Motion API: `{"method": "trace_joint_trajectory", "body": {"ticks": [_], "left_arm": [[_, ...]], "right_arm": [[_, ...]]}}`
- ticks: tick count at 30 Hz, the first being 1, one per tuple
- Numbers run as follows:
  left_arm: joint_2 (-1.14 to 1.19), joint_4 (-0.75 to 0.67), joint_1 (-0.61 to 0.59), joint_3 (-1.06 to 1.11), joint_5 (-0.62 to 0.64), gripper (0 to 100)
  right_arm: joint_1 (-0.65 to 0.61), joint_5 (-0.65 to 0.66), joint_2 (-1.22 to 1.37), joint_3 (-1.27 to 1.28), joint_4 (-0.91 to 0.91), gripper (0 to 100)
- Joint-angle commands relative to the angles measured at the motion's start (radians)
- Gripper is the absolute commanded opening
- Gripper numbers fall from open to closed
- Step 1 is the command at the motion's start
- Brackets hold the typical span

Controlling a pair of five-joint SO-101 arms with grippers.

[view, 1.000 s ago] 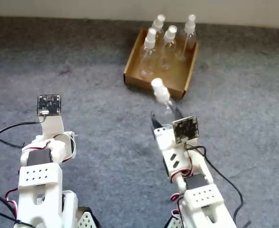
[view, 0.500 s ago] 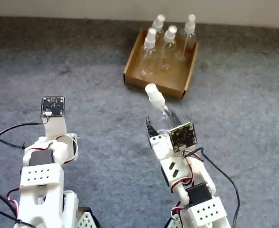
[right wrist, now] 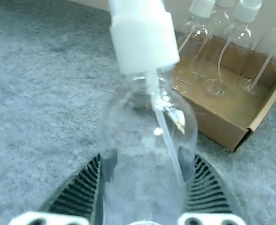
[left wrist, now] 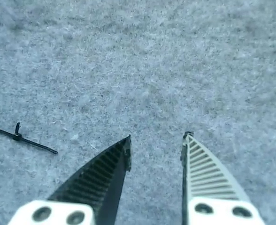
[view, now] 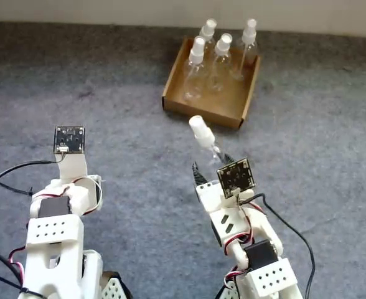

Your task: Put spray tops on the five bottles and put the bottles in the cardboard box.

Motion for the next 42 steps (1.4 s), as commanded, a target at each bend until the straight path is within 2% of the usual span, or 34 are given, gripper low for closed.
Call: {"method": "trace_joint_trajectory", "body": {"ticks": [1, 4, 19, 24, 30, 32, 35, 36, 38, 42], "left_arm": [[-0.013, -0.009, 0.018, -0.013, -0.008, 17], [-0.013, -0.009, 0.018, -0.013, -0.008, 17], [-0.013, -0.009, 0.018, -0.015, -0.008, 17], [-0.013, -0.008, 0.018, -0.015, -0.008, 17], [-0.013, -0.008, 0.018, -0.015, -0.008, 17], [-0.013, -0.008, 0.018, -0.015, -0.008, 17], [-0.013, -0.008, 0.016, -0.015, -0.008, 17], [-0.013, -0.008, 0.016, -0.015, -0.008, 17], [-0.013, -0.008, 0.016, -0.015, -0.008, 17], [-0.013, -0.008, 0.016, -0.015, -0.008, 17]], "right_arm": [[-0.005, 0.000, -0.013, 0.177, 0.004, 17.3], [-0.005, -0.034, -0.013, 0.177, 0.001, 18.2], [-0.002, -0.038, -0.013, 0.177, -0.001, 18.7], [-0.001, -0.038, -0.013, 0.177, 0.001, 26.1], [-0.001, -0.034, -0.013, 0.177, -0.001, 25.9], [-0.001, -0.032, -0.013, 0.177, -0.001, 20.9], [-0.001, -0.014, -0.013, 0.177, -0.001, 3.3], [-0.002, 0.023, -0.013, 0.177, -0.002, 0.2], [-0.001, 0.078, -0.013, 0.177, 0.004, 1.9], [0.018, 0.012, -0.015, 0.176, -0.002, 4.9]]}}
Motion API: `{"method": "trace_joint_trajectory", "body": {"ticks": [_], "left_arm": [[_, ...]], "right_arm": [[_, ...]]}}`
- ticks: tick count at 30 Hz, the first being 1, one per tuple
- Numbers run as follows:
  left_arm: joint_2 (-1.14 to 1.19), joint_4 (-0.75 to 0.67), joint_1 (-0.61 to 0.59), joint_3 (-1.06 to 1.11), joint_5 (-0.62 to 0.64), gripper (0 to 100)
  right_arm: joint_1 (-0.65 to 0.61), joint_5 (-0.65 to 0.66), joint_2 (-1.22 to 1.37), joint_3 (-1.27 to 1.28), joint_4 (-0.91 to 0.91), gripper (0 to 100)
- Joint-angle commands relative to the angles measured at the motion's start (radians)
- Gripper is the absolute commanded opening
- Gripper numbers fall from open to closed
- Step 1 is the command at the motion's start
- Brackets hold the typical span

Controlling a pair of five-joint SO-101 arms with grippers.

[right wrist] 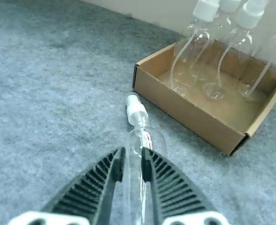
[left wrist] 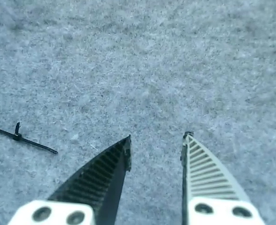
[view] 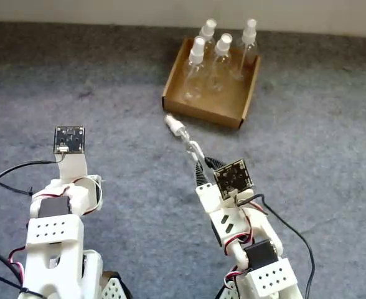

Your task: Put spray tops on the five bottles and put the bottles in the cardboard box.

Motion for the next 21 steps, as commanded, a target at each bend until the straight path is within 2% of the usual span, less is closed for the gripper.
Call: {"method": "trace_joint_trajectory", "body": {"ticks": [1, 6, 10, 17, 21], "left_arm": [[-0.013, -0.008, 0.016, -0.015, -0.006, 17], [-0.013, -0.008, 0.018, -0.013, -0.006, 17], [-0.013, -0.008, 0.022, -0.012, -0.006, 17], [-0.010, -0.008, 0.022, -0.005, -0.006, 17], [-0.013, -0.012, 0.022, 0.016, -0.006, 17]], "right_arm": [[0.021, -0.043, -0.015, 0.162, -0.001, 5.3], [0.073, 0.006, -0.004, 0.028, 0.085, 9.8], [0.035, 0.009, 0.079, -0.156, 0.214, 9.8], [-0.018, 0.012, 0.641, -0.585, 0.248, 10.4], [-0.021, 0.100, 0.957, -0.843, 0.335, 19.3]]}}
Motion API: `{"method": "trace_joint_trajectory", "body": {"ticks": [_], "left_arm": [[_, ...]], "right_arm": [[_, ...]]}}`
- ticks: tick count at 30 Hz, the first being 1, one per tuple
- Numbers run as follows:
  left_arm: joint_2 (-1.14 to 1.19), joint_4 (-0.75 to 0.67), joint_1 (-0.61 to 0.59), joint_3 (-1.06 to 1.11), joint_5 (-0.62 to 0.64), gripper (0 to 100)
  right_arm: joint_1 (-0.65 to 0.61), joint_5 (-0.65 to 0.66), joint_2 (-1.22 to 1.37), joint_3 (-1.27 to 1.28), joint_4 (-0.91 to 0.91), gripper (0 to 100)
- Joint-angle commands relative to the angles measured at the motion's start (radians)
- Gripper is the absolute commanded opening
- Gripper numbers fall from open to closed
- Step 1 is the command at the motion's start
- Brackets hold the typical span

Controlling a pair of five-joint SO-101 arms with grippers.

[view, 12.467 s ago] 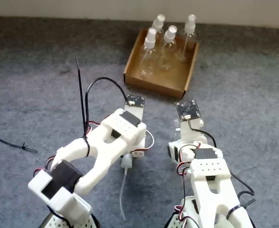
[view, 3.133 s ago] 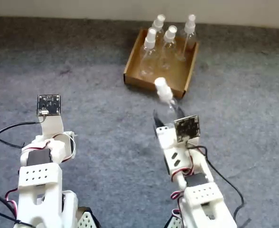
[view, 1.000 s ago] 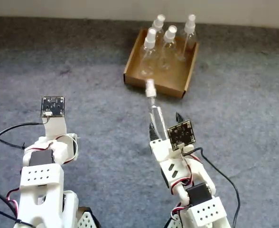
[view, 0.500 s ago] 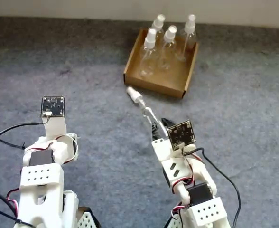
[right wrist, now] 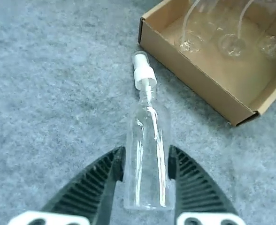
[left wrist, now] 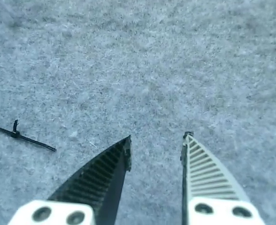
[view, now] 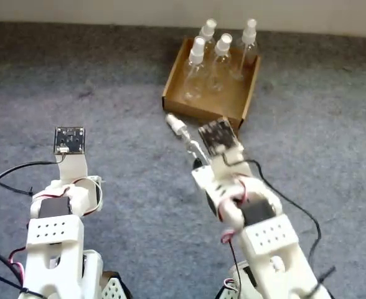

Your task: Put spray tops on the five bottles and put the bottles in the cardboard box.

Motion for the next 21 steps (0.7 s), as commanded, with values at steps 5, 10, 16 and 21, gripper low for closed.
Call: {"method": "trace_joint_trajectory", "body": {"ticks": [5, 10, 16, 21], "left_arm": [[-0.013, -0.012, 0.022, 0.010, -0.006, 17], [-0.013, -0.012, 0.024, 0.010, -0.006, 17], [-0.013, -0.014, 0.024, 0.010, -0.006, 17], [-0.013, -0.014, 0.024, 0.010, -0.006, 17]], "right_arm": [[-0.050, 0.146, 0.536, -0.443, 0.105, 27.1], [-0.062, 0.158, 0.751, -0.587, 0.110, 27.2], [-0.059, 0.164, 0.855, -0.668, 0.110, 27.2], [-0.056, 0.166, 0.912, -0.676, 0.108, 27.2]]}}
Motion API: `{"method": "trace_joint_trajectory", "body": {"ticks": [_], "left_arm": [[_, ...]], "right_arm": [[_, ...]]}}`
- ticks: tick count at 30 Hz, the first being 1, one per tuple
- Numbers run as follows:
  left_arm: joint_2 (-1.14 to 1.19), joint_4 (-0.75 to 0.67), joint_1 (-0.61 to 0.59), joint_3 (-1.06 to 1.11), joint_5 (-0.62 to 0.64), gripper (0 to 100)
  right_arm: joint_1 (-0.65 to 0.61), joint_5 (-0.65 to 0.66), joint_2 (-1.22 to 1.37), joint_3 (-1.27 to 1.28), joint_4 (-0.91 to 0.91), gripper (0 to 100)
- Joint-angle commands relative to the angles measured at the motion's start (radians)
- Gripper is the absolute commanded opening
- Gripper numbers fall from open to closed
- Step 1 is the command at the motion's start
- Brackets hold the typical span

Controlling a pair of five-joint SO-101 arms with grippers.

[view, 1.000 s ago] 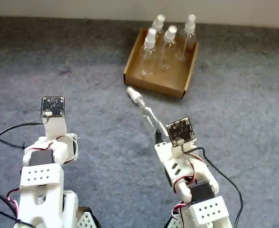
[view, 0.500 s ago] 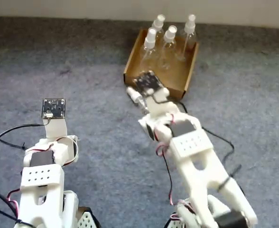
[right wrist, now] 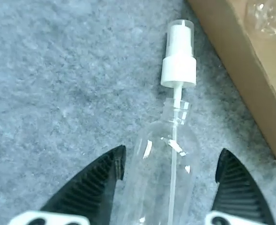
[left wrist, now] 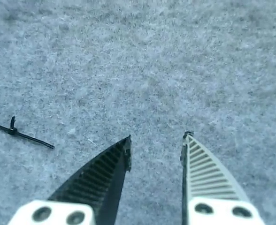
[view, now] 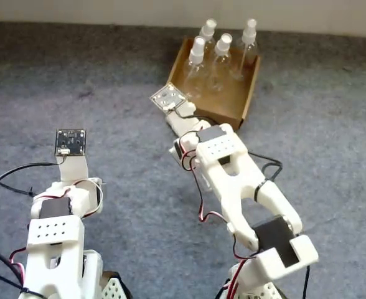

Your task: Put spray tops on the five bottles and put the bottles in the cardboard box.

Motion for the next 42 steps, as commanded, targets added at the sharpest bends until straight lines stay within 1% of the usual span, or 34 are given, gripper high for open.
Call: {"method": "trace_joint_trajectory", "body": {"ticks": [1, 8, 14, 17, 19, 28, 30, 32, 34, 36, 42], "left_arm": [[-0.013, -0.014, 0.024, -0.004, -0.006, 17], [-0.013, -0.014, 0.024, -0.004, -0.006, 17], [-0.013, -0.014, 0.024, -0.004, -0.006, 17], [-0.013, -0.011, 0.024, -0.004, -0.006, 17], [-0.013, -0.011, 0.024, -0.004, -0.006, 17], [-0.013, -0.011, 0.024, -0.004, -0.006, 17], [-0.013, -0.011, 0.024, -0.004, -0.006, 17], [-0.013, -0.011, 0.024, -0.004, -0.006, 17], [-0.013, -0.012, 0.024, -0.004, -0.006, 17], [-0.013, -0.012, 0.024, -0.004, -0.006, 17], [-0.013, -0.011, 0.024, -0.004, -0.006, 17]], "right_arm": [[-0.004, 0.009, 0.019, -0.048, 0.001, 27.2], [0.039, 0.009, 0.048, -0.045, 0.001, 27.2], [0.041, 0.009, 0.050, -0.045, -0.015, 26.9], [0.041, 0.009, 0.058, -0.038, -0.094, 22.3], [0.044, 0.009, 0.090, -0.033, -0.097, 19.7], [0.045, 0.009, 0.142, -0.025, -0.094, 19.6], [0.047, 0.009, 0.140, -0.030, -0.065, 19.6], [0.054, 0.011, 0.140, -0.033, 0.019, 19.9], [0.053, 0.060, 0.140, -0.084, 0.085, 22.7], [0.051, 0.071, 0.147, -0.145, 0.145, 25.4], [0.041, 0.071, 0.148, -0.219, 0.156, 26.5]]}}
